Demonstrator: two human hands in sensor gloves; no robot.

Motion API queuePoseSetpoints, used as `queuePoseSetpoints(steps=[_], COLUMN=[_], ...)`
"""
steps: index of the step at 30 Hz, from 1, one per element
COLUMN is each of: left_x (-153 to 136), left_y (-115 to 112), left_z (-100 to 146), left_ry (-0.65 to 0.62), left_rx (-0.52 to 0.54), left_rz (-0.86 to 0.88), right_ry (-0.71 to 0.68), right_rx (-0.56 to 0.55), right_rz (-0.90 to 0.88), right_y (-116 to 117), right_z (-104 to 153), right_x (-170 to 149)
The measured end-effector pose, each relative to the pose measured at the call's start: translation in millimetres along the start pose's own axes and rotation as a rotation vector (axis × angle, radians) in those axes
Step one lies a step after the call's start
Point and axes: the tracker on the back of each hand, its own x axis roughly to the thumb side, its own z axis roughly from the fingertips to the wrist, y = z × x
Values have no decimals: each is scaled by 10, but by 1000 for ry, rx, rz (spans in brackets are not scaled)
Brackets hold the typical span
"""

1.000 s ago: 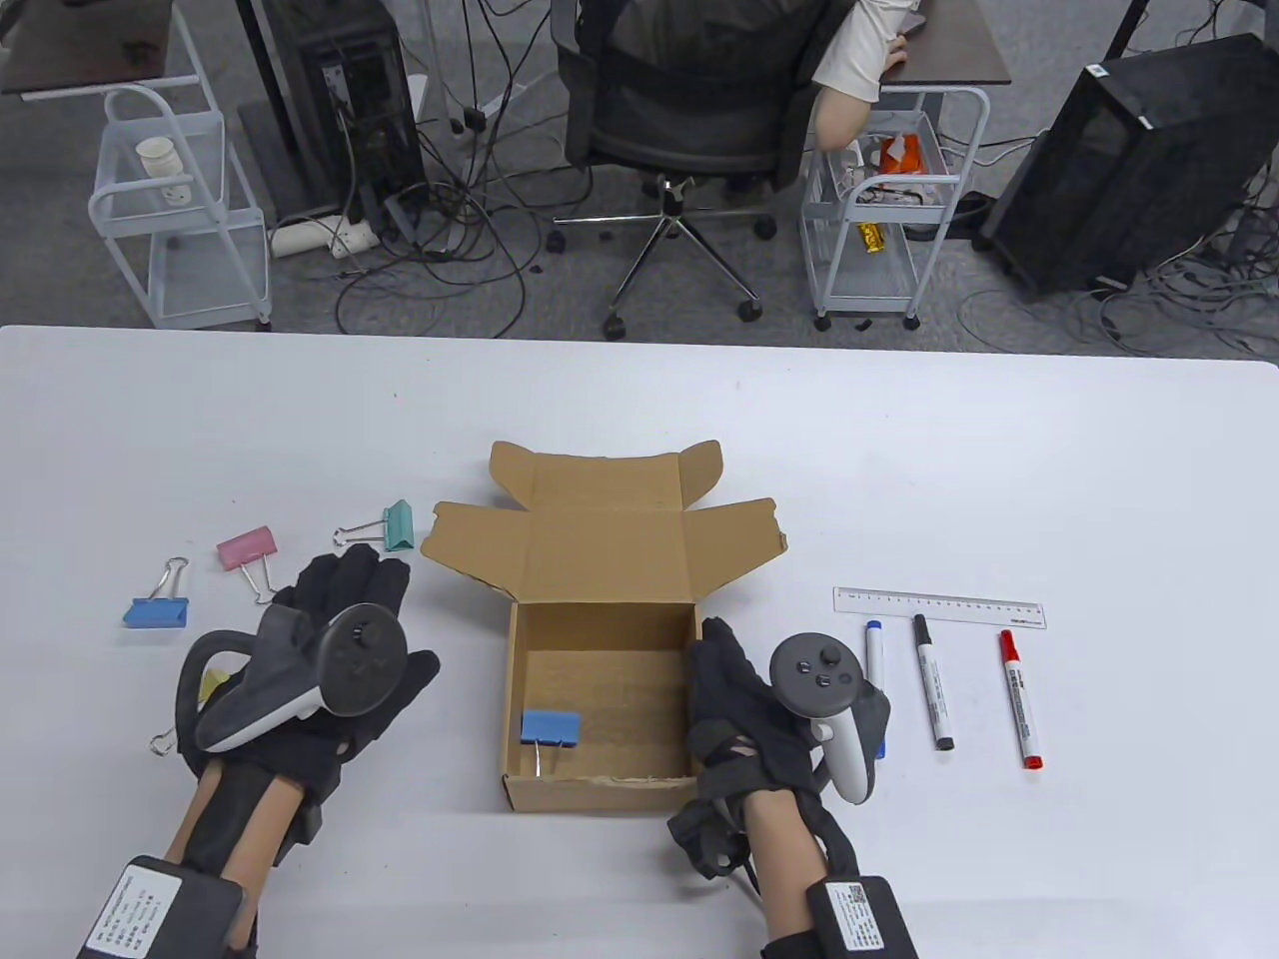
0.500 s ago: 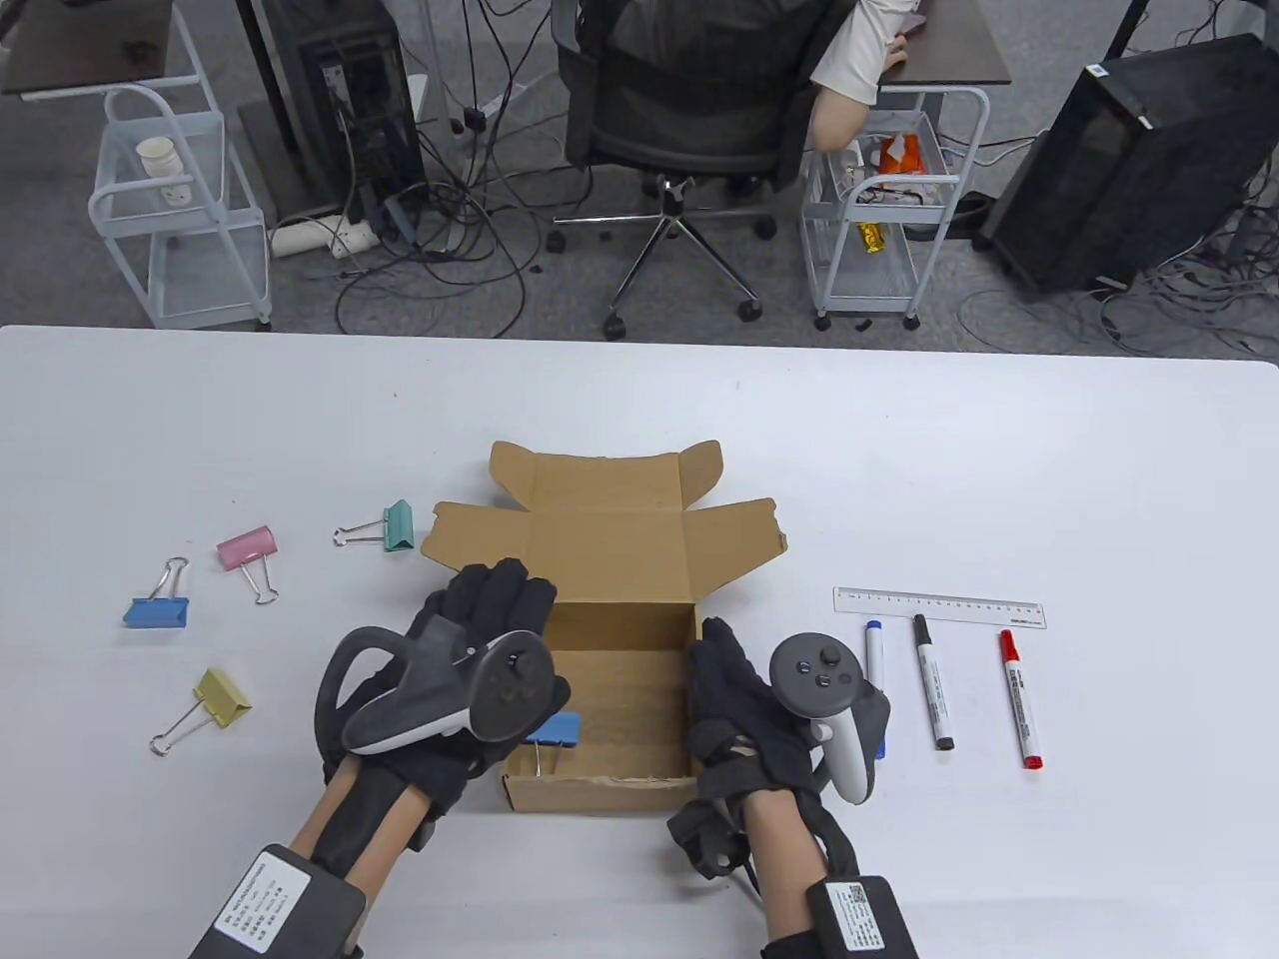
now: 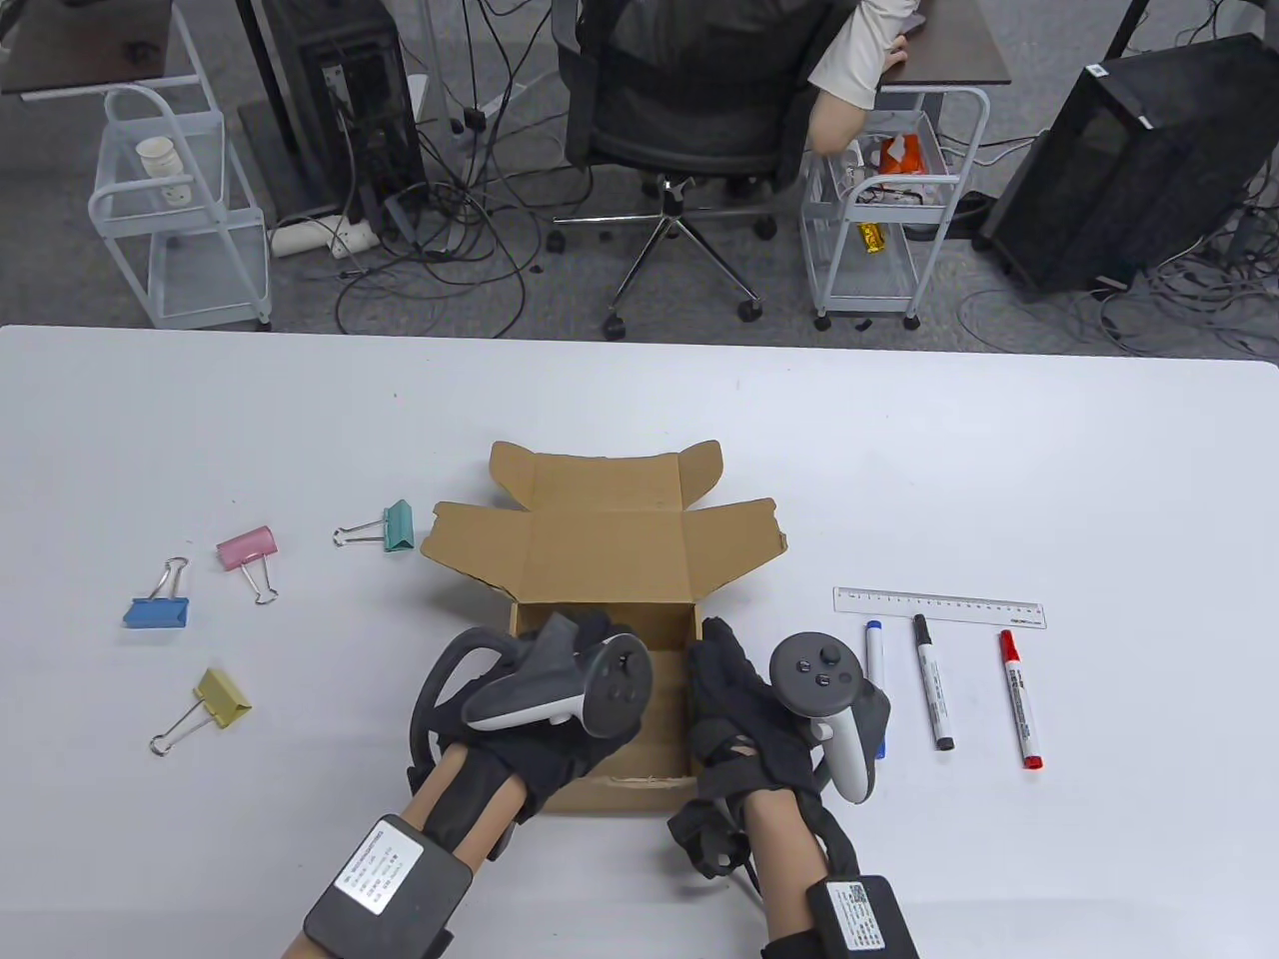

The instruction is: Open four flaps of mailer box and unpack office supplies

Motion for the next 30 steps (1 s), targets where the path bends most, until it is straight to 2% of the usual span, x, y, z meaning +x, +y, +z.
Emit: queuePoseSetpoints(steps=[9, 16, 23, 26, 30], left_x=[-39, -2, 65, 62, 91], left_y=[-171, -272, -398, -401, -416], left_z=[-355, -522, -632, -640, -665], left_ry=[57, 109, 134, 134, 137], left_rx=[-269, -399, -448, -450, -468], left_rz=[98, 59, -32, -32, -115], right_ry=[0, 1, 1, 1, -2], right_rx=[0, 2, 2, 3, 14], right_rz=[-1, -2, -3, -2, -3], right_y=[0, -3, -3, -3, 7], right_z=[0, 4, 3, 2, 1], right_x=[0, 1, 1, 3, 8])
